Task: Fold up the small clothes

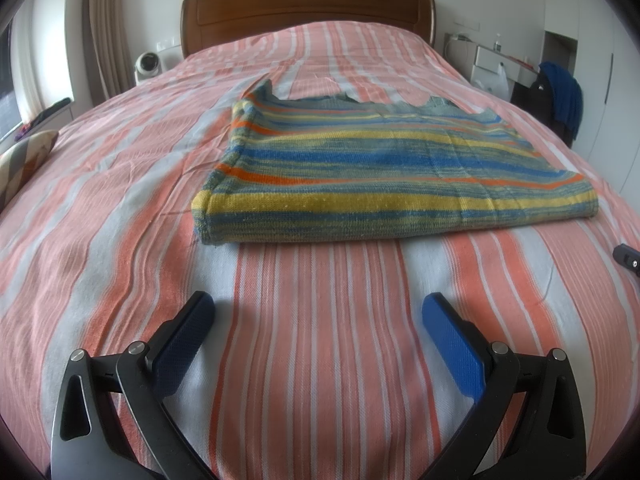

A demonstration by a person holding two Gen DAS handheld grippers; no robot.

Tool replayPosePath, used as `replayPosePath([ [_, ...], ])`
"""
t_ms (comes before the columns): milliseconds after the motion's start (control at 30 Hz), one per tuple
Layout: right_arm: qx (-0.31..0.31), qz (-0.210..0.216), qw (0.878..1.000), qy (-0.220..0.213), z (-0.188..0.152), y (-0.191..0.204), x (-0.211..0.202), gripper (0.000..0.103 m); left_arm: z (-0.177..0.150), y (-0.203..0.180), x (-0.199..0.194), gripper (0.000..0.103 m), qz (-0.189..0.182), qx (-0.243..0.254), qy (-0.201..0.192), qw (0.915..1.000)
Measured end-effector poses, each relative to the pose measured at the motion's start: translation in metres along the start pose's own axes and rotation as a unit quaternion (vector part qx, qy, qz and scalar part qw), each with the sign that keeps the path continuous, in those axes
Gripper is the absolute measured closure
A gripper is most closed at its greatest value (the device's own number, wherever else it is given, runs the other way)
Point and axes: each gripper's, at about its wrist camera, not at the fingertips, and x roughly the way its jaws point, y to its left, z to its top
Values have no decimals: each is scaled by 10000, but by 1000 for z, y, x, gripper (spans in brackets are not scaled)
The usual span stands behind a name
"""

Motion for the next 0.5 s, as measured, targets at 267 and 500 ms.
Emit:
replayPosePath([
  [267, 3, 4, 10000, 1, 0, 0, 0, 21, 6, -6, -8, 1, 211, 149, 199, 9995],
  [500, 69, 114, 9999, -42, 0, -2, -2, 20, 21, -42, -54, 1, -189, 409, 117, 9989],
])
